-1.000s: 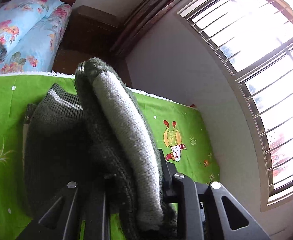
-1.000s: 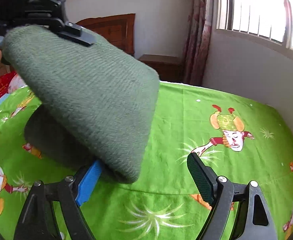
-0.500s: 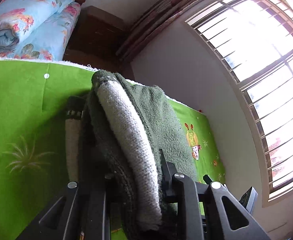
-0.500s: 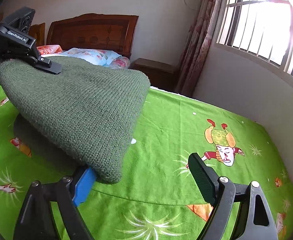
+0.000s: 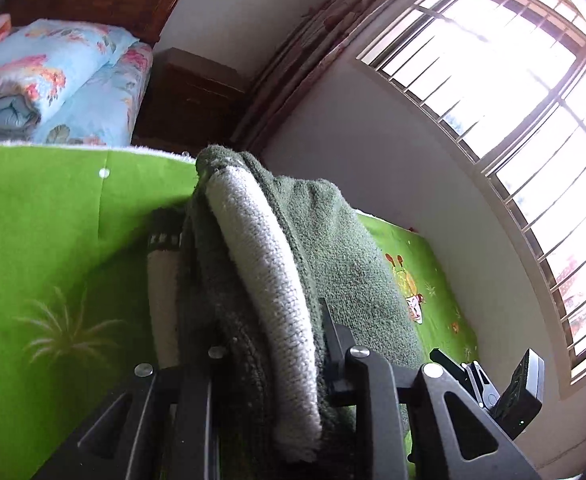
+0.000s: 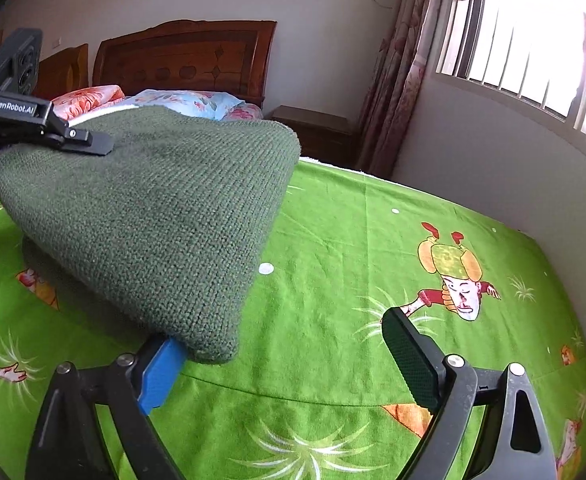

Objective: Fold small clothes
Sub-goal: 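Fold the held sweater half over onto the other half with the right gripper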

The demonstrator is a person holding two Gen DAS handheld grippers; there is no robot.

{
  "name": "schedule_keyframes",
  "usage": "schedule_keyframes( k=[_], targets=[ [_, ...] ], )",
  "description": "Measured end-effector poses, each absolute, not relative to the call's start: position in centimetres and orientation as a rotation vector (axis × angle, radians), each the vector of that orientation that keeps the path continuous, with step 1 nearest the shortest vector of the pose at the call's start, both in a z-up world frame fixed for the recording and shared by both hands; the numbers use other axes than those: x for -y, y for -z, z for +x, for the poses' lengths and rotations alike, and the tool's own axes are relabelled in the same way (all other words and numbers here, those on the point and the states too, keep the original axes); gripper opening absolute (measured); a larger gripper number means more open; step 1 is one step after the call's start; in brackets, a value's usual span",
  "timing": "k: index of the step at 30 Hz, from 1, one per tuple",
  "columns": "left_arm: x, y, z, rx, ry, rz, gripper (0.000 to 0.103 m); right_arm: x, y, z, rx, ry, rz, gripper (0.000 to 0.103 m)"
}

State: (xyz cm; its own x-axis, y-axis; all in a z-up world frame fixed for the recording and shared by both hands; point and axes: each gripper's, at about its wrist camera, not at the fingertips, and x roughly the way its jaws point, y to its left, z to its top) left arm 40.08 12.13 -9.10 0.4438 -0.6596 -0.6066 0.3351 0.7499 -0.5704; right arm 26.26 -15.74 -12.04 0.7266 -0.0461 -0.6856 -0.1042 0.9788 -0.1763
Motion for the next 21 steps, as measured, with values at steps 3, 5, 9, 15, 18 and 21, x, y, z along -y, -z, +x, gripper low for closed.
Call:
schedule_keyframes(
  k=[3, 5, 9, 15, 18, 21],
  targets=[
    [-11.7, 10.0, 40.2, -0.924, 0.619, -0.349, 0.025, 15.8, 12.1, 26.3, -0.762, -0.033, -0.209, 0.103],
    [-12.3, 12.5, 40.2, -0.963, 0.606, -0.383, 0.025, 15.8, 12.1, 26.3, -0.765, -0.040, -0.207, 0.103],
    [-14.2, 13.7, 39.7, -0.926, 0.645, -0.521, 0.028, 15.9, 12.3, 26.5, -0.774, -0.046, -0.203, 0.103],
    [-13.6, 13.1, 39.8, -0.952, 0.611, -0.494, 0.031, 16.4, 12.4, 26.8, -0.791, -0.067, -0.172, 0.103],
    [-14.2, 12.7, 39.4, -0.957, 0.567, -0.514, 0.032, 16.9, 12.4, 26.8, -0.799, -0.102, -0.143, 0.103],
    [-15.2, 11.6, 38.4, -0.939, 0.494, -0.482, 0.035, 17.9, 11.9, 26.0, -0.804, -0.152, -0.093, 0.103]
  ],
)
